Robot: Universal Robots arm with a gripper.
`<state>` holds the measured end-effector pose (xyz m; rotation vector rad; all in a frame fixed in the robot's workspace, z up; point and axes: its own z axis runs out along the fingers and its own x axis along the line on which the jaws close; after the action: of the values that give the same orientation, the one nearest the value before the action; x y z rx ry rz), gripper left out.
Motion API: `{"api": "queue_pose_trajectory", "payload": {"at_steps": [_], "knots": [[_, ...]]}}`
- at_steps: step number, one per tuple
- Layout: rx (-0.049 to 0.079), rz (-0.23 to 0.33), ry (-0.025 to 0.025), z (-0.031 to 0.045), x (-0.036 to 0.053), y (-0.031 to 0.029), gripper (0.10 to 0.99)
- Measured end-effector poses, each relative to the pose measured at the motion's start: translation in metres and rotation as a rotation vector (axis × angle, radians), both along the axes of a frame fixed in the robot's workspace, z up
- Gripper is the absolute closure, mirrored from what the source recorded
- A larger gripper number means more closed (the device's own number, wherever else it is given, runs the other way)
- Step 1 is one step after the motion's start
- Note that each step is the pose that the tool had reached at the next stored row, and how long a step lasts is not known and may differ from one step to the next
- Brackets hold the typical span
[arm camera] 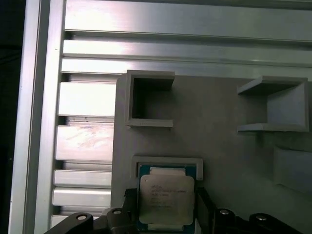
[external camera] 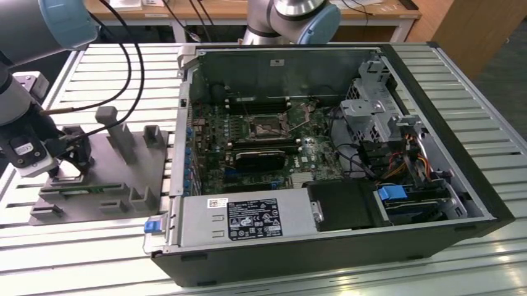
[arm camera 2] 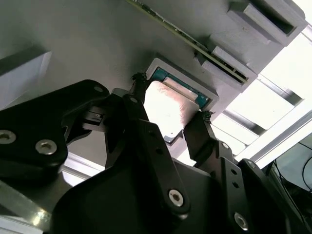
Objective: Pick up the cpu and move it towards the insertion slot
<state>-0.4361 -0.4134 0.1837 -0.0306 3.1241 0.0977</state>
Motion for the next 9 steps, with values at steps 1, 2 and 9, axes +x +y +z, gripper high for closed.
{"api": "queue_pose_trajectory", "payload": {"at_steps": [1, 2, 9], "knots": [[0.0, 0.0, 0.0001, 0.0, 0.0, 0.0, 0.498], [0.0, 0.0, 0.0001, 0.0, 0.0, 0.0, 0.498], [0.0, 0.0, 0.0003, 0.0, -0.0001, 0.0, 0.549]]}}
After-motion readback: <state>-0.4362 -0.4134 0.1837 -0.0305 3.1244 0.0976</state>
